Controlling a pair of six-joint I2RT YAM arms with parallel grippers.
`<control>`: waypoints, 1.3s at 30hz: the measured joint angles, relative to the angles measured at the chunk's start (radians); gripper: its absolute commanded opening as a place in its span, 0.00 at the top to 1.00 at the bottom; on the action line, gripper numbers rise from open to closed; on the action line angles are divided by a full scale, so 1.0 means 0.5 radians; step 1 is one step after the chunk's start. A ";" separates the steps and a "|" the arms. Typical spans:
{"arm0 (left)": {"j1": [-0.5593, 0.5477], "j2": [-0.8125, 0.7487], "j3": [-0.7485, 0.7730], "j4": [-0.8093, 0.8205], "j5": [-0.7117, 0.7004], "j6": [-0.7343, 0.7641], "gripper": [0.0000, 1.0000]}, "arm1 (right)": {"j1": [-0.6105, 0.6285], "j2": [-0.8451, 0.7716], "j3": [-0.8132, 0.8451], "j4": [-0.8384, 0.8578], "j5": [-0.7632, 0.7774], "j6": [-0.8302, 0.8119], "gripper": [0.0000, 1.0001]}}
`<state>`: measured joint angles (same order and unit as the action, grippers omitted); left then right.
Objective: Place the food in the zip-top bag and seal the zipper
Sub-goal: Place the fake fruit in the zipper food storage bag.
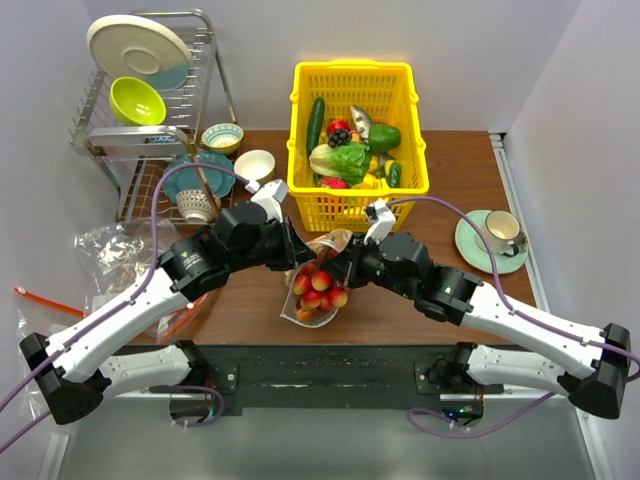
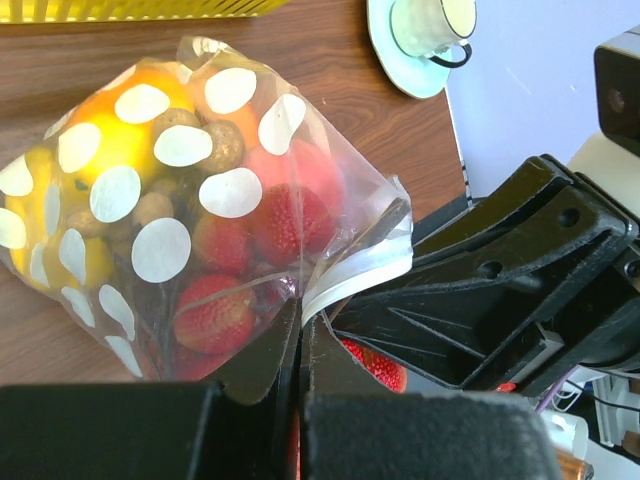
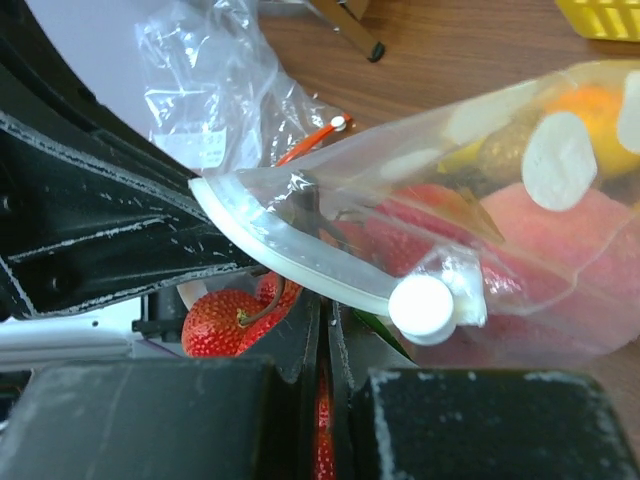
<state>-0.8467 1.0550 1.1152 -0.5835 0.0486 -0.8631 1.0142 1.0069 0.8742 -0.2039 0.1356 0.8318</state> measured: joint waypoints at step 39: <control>-0.014 0.009 -0.153 0.201 0.033 -0.286 1.00 | 0.013 0.404 0.142 -0.194 0.532 0.484 0.71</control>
<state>-0.8539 1.0595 1.0389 -0.4831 0.0650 -1.0061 1.0206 1.2091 0.9451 -0.3008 0.4015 1.0740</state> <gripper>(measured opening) 0.021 0.236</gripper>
